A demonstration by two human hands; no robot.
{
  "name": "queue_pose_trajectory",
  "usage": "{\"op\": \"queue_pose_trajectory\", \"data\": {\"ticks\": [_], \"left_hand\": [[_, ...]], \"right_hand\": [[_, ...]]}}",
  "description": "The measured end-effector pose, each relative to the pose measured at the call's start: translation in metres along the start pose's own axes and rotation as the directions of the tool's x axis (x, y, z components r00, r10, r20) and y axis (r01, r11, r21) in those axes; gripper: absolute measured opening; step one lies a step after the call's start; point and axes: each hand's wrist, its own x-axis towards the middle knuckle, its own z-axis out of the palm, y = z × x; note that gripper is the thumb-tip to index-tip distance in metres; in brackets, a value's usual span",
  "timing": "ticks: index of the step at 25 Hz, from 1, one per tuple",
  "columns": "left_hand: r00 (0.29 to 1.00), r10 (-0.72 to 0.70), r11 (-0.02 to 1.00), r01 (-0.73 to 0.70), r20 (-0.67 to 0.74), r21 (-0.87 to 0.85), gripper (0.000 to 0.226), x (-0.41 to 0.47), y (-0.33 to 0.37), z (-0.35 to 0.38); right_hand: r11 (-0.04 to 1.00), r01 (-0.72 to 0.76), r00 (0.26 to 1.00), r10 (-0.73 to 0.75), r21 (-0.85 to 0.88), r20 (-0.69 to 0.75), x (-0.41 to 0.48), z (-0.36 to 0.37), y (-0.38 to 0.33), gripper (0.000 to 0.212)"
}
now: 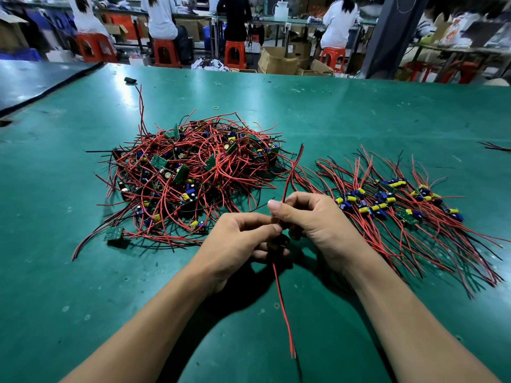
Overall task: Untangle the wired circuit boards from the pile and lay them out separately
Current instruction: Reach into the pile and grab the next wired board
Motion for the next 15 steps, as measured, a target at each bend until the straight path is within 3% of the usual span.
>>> {"op": "queue_pose_trajectory", "data": {"ticks": [2, 6, 13, 15], "left_hand": [[1.0, -0.007, 0.999, 0.007, -0.006, -0.032, 0.024, 0.0006, 0.0005, -0.0009], [0.999, 0.028, 0.998, -0.03, -0.032, -0.057, 0.026, 0.0011, -0.001, -0.0003], [0.993, 0.023, 0.998, -0.029, -0.113, -0.052, 0.025, 0.0049, -0.0003, 0.0004], [0.991, 0.004, 0.999, -0.011, -0.131, -0.05, 0.022, 0.0061, 0.0001, 0.001]], "right_hand": [[0.999, -0.033, 0.997, 0.032, 0.01, 0.065, -0.0004, -0.0019, 0.0005, 0.021], [0.978, -0.176, 0.966, 0.149, 0.115, 0.212, -0.0019, -0.0022, -0.0009, 0.038], [0.981, -0.111, 0.994, 0.107, 0.161, 0.03, -0.0008, 0.0059, 0.0025, 0.017], [0.998, -0.042, 0.997, 0.045, 0.052, -0.058, 0.0009, 0.0047, 0.0052, 0.021]]}}
